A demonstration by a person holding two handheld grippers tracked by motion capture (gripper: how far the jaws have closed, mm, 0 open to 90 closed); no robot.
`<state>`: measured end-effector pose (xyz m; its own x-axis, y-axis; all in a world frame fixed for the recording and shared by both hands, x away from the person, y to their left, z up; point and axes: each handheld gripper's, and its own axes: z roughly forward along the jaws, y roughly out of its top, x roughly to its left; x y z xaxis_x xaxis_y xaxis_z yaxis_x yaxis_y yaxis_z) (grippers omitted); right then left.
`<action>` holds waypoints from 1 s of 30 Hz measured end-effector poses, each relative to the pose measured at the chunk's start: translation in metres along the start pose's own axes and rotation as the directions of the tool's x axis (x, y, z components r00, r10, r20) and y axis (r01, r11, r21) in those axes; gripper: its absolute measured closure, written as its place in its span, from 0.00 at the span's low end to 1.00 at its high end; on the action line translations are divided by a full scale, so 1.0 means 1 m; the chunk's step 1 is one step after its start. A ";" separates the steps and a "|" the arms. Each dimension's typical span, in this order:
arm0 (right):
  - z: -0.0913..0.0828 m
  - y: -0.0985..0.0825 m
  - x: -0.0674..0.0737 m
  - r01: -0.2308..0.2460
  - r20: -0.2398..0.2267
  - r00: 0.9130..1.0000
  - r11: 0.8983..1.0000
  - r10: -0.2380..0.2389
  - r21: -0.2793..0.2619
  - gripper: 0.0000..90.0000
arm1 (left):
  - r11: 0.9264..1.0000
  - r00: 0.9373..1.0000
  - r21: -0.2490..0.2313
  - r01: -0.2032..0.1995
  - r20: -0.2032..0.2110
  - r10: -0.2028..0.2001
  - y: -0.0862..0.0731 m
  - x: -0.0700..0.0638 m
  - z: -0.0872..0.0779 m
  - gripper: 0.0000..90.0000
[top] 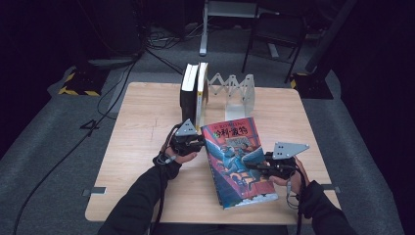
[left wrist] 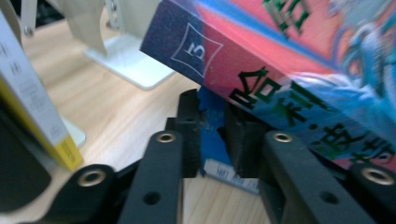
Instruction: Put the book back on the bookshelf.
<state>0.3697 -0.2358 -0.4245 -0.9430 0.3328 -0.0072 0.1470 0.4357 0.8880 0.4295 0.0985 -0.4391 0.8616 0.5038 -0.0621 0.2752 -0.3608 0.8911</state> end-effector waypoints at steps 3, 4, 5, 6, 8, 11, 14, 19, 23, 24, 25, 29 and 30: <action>0.002 0.005 -0.002 0.010 -0.015 1.000 1.000 -0.010 -0.001 0.68 | 0.999 0.999 -0.014 -0.038 0.017 0.039 0.010 -0.006 -0.001 0.95; 0.003 0.007 -0.002 0.014 -0.009 1.000 1.000 -0.014 0.005 0.68 | 0.999 0.999 -0.015 -0.043 0.021 0.043 0.013 -0.007 -0.001 0.96; 0.003 0.009 -0.003 0.018 0.004 1.000 1.000 -0.018 0.008 0.71 | 0.998 0.998 -0.019 -0.053 0.025 0.053 0.016 -0.008 -0.001 0.97; 0.002 0.011 -0.004 0.016 0.009 1.000 1.000 -0.016 0.009 0.73 | 0.998 0.998 -0.020 -0.056 0.030 0.057 0.017 -0.009 -0.001 0.98; 0.001 0.013 -0.006 0.012 0.007 1.000 1.000 -0.012 0.013 0.79 | 0.997 0.996 -0.015 -0.079 0.026 0.080 0.022 -0.011 -0.002 0.98; -0.001 0.017 -0.007 0.015 0.011 1.000 0.999 -0.015 0.029 0.85 | 0.996 0.996 -0.011 -0.088 0.015 0.088 0.027 -0.011 -0.001 0.99; -0.001 0.020 -0.006 0.039 0.041 0.998 0.999 -0.040 0.021 0.87 | 0.992 0.992 -0.015 -0.124 -0.012 0.124 0.037 -0.012 -0.004 1.00; -0.004 0.026 -0.004 0.076 0.122 0.990 0.997 -0.072 -0.033 0.91 | 0.988 0.989 -0.050 -0.148 -0.031 0.146 0.061 -0.013 -0.014 1.00; -0.005 0.030 -0.002 0.118 0.184 0.977 0.992 -0.106 -0.054 0.93 | 0.983 0.986 -0.086 -0.165 -0.040 0.162 0.075 -0.016 -0.020 1.00; -0.007 0.031 -0.001 0.135 0.207 0.971 0.989 -0.120 -0.060 0.94 | 0.980 0.984 -0.095 -0.173 -0.045 0.170 0.078 -0.019 -0.022 1.00; -0.007 0.030 0.000 0.143 0.209 0.970 0.988 -0.126 -0.067 0.94 | 0.979 0.983 -0.095 -0.181 -0.049 0.177 0.078 -0.021 -0.023 1.00; -0.010 0.026 0.008 0.176 0.221 0.963 0.981 -0.155 -0.081 0.94 | 0.977 0.984 -0.122 -0.172 -0.074 0.164 0.072 -0.026 -0.025 0.96; -0.011 0.025 0.010 0.185 0.224 0.961 0.979 -0.163 -0.083 0.94 | 0.978 0.986 -0.136 -0.161 -0.074 0.152 0.070 -0.027 -0.026 0.94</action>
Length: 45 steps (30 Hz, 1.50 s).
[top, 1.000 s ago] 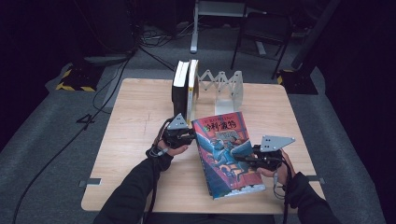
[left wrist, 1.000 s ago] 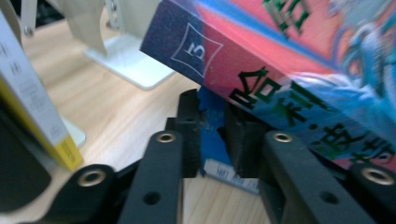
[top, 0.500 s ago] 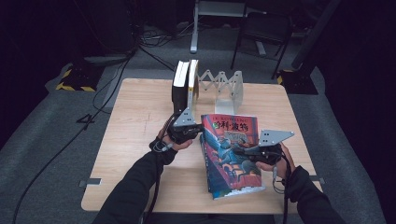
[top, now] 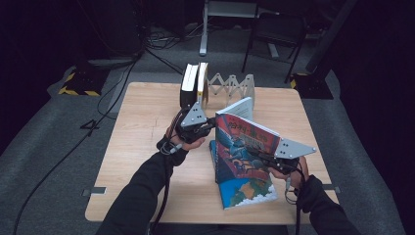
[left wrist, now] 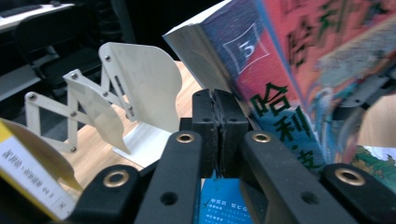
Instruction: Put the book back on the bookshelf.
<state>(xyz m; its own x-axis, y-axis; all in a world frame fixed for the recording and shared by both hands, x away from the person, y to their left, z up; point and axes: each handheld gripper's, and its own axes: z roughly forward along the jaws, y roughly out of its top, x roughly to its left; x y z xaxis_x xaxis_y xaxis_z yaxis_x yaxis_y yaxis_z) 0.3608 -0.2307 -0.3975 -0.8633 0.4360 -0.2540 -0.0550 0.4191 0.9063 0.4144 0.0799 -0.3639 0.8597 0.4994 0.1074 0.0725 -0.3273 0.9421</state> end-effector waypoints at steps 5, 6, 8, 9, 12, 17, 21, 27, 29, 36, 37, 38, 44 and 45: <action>-0.008 -0.003 0.006 -0.001 -0.006 1.000 1.000 0.000 -0.019 0.94 | 1.000 0.999 -0.020 0.002 -0.035 -0.002 -0.007 -0.012 -0.003 0.81; -0.010 -0.004 0.007 -0.006 -0.012 1.000 1.000 0.006 -0.027 0.94 | 1.000 1.000 -0.025 0.008 -0.019 -0.008 -0.010 -0.015 -0.004 0.81; -0.015 -0.006 0.010 -0.005 -0.014 1.000 0.999 0.005 -0.037 0.94 | 1.000 1.000 -0.004 0.003 -0.030 -0.003 -0.015 -0.023 -0.005 0.75; -0.017 -0.007 0.012 -0.007 -0.013 1.000 0.999 0.007 -0.040 0.94 | 1.000 1.000 0.007 -0.002 -0.026 0.003 -0.019 -0.026 -0.006 0.73; -0.021 -0.007 0.016 -0.005 -0.010 1.000 0.999 0.005 -0.044 0.94 | 0.999 0.999 0.038 0.005 -0.040 -0.004 -0.031 -0.034 -0.008 0.64; -0.024 -0.010 0.017 -0.012 -0.012 1.000 0.999 0.012 -0.053 0.94 | 0.995 0.999 0.096 -0.012 -0.035 0.016 -0.047 -0.044 -0.009 0.58; -0.025 -0.009 0.019 -0.008 -0.009 1.000 0.999 0.008 -0.051 0.94 | 0.982 1.000 0.186 -0.028 -0.002 0.029 -0.066 -0.054 -0.007 0.56; -0.026 -0.010 0.021 0.000 -0.004 1.000 0.998 0.000 -0.056 0.93 | 0.962 1.000 0.270 -0.026 -0.003 0.028 -0.082 -0.070 -0.006 0.50; -0.028 -0.011 0.022 -0.004 -0.002 1.000 0.998 0.004 -0.056 0.93 | 0.963 1.000 0.270 -0.019 0.004 0.019 -0.084 -0.071 -0.007 0.49; -0.030 -0.011 0.025 0.003 -0.002 1.000 0.998 -0.003 -0.056 0.93 | 0.950 0.996 0.314 -0.010 0.084 -0.018 -0.098 -0.086 -0.011 0.45; -0.030 -0.011 0.025 0.002 -0.003 1.000 0.998 -0.002 -0.056 0.93 | 0.947 0.995 0.320 -0.012 0.094 -0.020 -0.100 -0.088 -0.009 0.44; -0.030 -0.011 0.025 0.006 -0.002 1.000 0.998 -0.006 -0.059 0.93 | 0.946 0.994 0.325 -0.010 0.102 -0.025 -0.101 -0.090 -0.008 0.43; -0.031 -0.011 0.027 0.003 0.002 1.000 0.998 -0.003 -0.059 0.93 | 0.951 0.989 0.307 0.031 0.129 -0.074 -0.101 -0.094 0.005 0.37; -0.031 -0.011 0.027 0.005 0.002 1.000 0.998 -0.005 -0.062 0.93 | 0.953 0.989 0.302 0.038 0.127 -0.080 -0.100 -0.093 0.008 0.36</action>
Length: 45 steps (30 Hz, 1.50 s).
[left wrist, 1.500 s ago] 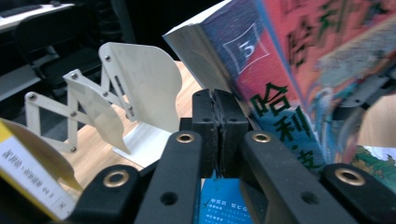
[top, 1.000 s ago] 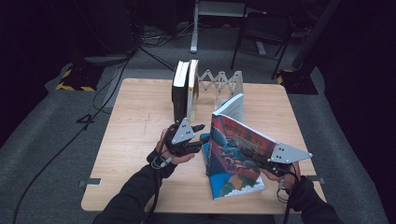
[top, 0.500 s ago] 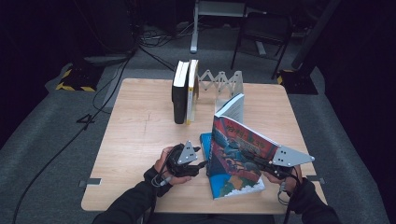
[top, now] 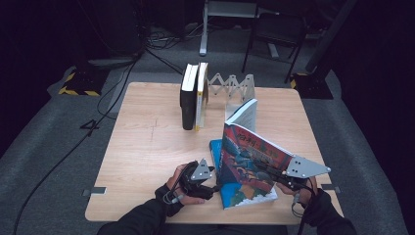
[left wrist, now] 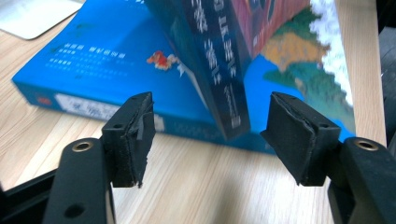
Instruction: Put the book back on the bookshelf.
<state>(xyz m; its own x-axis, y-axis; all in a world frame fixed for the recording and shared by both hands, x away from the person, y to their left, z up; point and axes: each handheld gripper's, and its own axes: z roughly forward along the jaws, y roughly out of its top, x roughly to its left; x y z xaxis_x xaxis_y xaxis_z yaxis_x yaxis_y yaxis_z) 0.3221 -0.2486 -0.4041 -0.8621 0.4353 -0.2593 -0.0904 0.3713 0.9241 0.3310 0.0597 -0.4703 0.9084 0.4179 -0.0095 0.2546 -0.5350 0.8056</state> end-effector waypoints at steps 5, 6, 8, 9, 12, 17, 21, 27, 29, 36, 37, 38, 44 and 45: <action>-0.001 0.000 0.001 0.008 -0.005 1.000 1.000 -0.008 0.002 0.93 | 0.999 1.000 -0.051 0.009 0.008 -0.008 0.010 0.002 0.005 0.38; -0.002 0.000 0.002 0.012 -0.004 1.000 1.000 -0.012 0.001 0.93 | 0.998 1.000 -0.064 0.005 0.006 -0.004 0.012 0.003 0.005 0.40; -0.002 0.000 0.003 0.008 -0.010 1.000 1.000 -0.008 0.002 0.93 | 0.995 1.000 -0.098 0.008 0.006 -0.007 0.019 0.005 0.006 0.41; -0.003 0.000 0.003 0.012 -0.011 1.000 1.000 -0.012 0.000 0.93 | 0.994 1.000 -0.110 0.013 0.014 -0.012 0.022 0.006 0.007 0.42; -0.004 0.001 0.005 0.023 -0.010 1.000 1.000 -0.023 0.002 0.92 | 0.991 1.000 -0.133 -0.001 -0.008 0.000 0.032 0.006 0.010 0.45; -0.006 0.000 0.005 0.036 -0.003 0.999 0.999 -0.036 0.010 0.91 | 0.988 1.000 -0.153 -0.005 -0.010 0.004 0.039 0.008 0.012 0.50; -0.007 -0.002 0.005 0.052 0.028 0.998 0.998 -0.053 0.034 0.83 | 0.988 0.999 -0.149 -0.030 -0.040 0.024 0.039 0.007 0.010 0.61; -0.013 -0.005 -0.004 0.018 0.094 0.995 1.000 -0.020 0.025 0.73 | 0.987 0.998 -0.153 -0.045 -0.045 0.038 0.036 0.007 0.005 0.71; -0.015 -0.007 -0.008 0.001 0.124 0.992 1.000 -0.004 0.030 0.69 | 0.987 0.997 -0.149 -0.062 -0.047 0.055 0.036 0.005 0.004 0.72; -0.019 -0.015 -0.019 -0.047 0.245 0.969 0.998 0.035 0.045 0.50 | 0.984 0.995 -0.147 -0.101 -0.027 0.098 0.033 -0.002 0.001 0.77; -0.019 -0.017 -0.021 -0.063 0.258 0.965 0.997 0.049 0.046 0.47 | 0.984 0.995 -0.146 -0.104 -0.023 0.101 0.033 -0.003 0.001 0.78; -0.016 -0.020 -0.025 -0.103 0.266 0.960 0.993 0.086 0.051 0.42 | 0.983 0.994 -0.145 -0.109 -0.023 0.107 0.033 -0.004 0.001 0.79; -0.005 -0.028 -0.027 -0.130 0.181 0.977 0.988 0.114 0.080 0.33 | 0.981 0.991 -0.139 -0.134 -0.008 0.135 0.033 -0.008 0.000 0.81; -0.003 -0.028 -0.027 -0.128 0.171 0.979 0.988 0.113 0.084 0.33 | 0.981 0.991 -0.139 -0.136 -0.007 0.136 0.033 -0.008 0.000 0.81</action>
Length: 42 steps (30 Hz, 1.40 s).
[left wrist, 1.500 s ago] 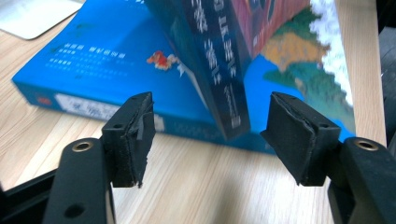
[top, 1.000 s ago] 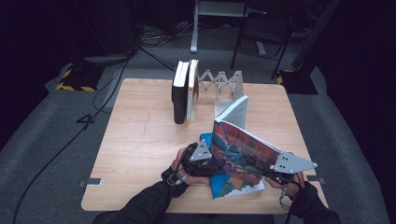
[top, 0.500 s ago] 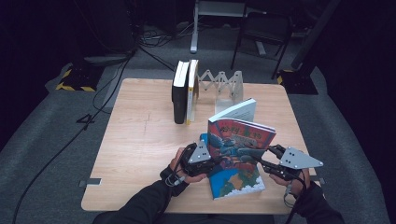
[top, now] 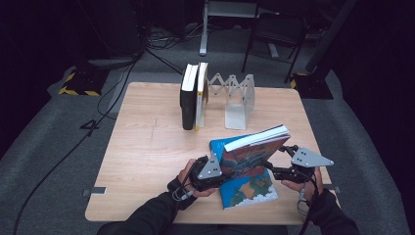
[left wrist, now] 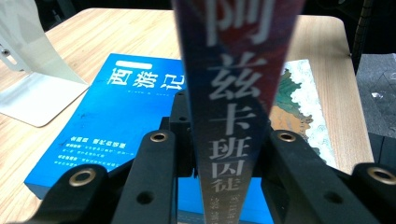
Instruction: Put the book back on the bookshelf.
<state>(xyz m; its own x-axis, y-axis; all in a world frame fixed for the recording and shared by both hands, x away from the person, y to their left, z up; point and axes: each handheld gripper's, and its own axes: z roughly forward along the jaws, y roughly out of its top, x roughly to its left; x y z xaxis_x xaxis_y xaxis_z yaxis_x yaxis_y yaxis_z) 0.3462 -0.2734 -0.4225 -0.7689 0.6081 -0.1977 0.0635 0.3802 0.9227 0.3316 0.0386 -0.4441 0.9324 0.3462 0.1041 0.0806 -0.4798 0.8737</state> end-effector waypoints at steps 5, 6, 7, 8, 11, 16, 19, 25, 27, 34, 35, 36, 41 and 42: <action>0.008 0.000 0.008 0.023 -0.043 0.999 1.000 -0.022 0.011 0.37 | 1.000 1.000 -0.015 0.015 0.011 -0.015 -0.002 0.001 0.001 0.81; 0.008 0.000 0.008 0.022 -0.042 0.999 1.000 -0.022 0.014 0.38 | 1.000 1.000 -0.018 0.015 0.010 -0.015 -0.002 0.001 0.001 0.81; 0.008 0.000 0.008 0.020 -0.044 0.999 1.000 -0.020 0.013 0.39 | 1.000 1.000 -0.022 0.014 0.007 -0.014 -0.002 0.002 0.002 0.80; 0.008 0.000 0.008 0.020 -0.044 0.999 1.000 -0.020 0.013 0.39 | 1.000 1.000 -0.022 0.014 0.007 -0.014 -0.002 0.002 0.002 0.80; 0.005 -0.001 0.005 -0.006 -0.057 0.998 1.000 0.006 -0.004 0.46 | 0.999 1.000 -0.048 0.020 0.004 -0.020 0.003 0.004 0.003 0.78; 0.005 0.000 0.006 0.003 -0.050 0.999 1.000 -0.003 -0.003 0.46 | 0.996 0.999 -0.088 0.029 0.024 -0.027 0.010 0.005 0.001 0.77; 0.005 0.000 0.007 0.007 -0.049 0.999 1.000 -0.007 -0.003 0.46 | 0.991 0.999 -0.131 0.029 0.025 -0.026 0.019 0.007 -0.005 0.76; 0.005 0.001 0.008 0.010 -0.042 0.999 1.000 -0.010 -0.002 0.46 | 0.980 1.000 -0.198 0.008 0.007 -0.007 0.036 0.009 -0.015 0.75; 0.005 0.001 0.008 0.010 -0.042 0.999 1.000 -0.010 -0.002 0.46 | 0.978 1.000 -0.210 0.013 0.010 -0.011 0.039 0.010 -0.016 0.75; 0.005 0.002 0.008 0.015 -0.038 0.999 1.000 -0.015 0.000 0.46 | 0.973 1.000 -0.229 0.023 0.011 -0.021 0.045 0.011 -0.008 0.73; 0.005 0.002 0.008 0.013 -0.037 0.999 1.000 -0.013 0.000 0.45 | 0.973 1.000 -0.228 0.019 0.011 -0.017 0.046 0.012 -0.008 0.76; 0.005 0.002 0.008 0.011 -0.039 0.999 1.000 -0.011 -0.001 0.45 | 0.975 1.000 -0.222 0.016 0.004 -0.016 0.047 0.012 -0.008 0.79; 0.002 0.002 0.006 0.012 -0.033 0.999 1.000 -0.012 0.004 0.41 | 0.976 0.999 -0.215 0.034 0.003 -0.034 0.048 0.015 -0.007 0.81; -0.003 0.001 0.004 0.014 -0.018 1.000 1.000 -0.014 0.012 0.41 | 0.978 0.999 -0.207 0.035 -0.008 -0.037 0.049 0.016 -0.007 0.81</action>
<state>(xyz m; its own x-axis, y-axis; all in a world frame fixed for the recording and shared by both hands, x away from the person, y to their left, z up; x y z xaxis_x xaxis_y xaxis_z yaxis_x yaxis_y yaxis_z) 0.3409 -0.2726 -0.4212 -0.7811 0.5899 -0.2046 0.0600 0.3971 0.9158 0.3484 0.0257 -0.3961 0.9259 0.3702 0.0753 0.0381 -0.2898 0.9563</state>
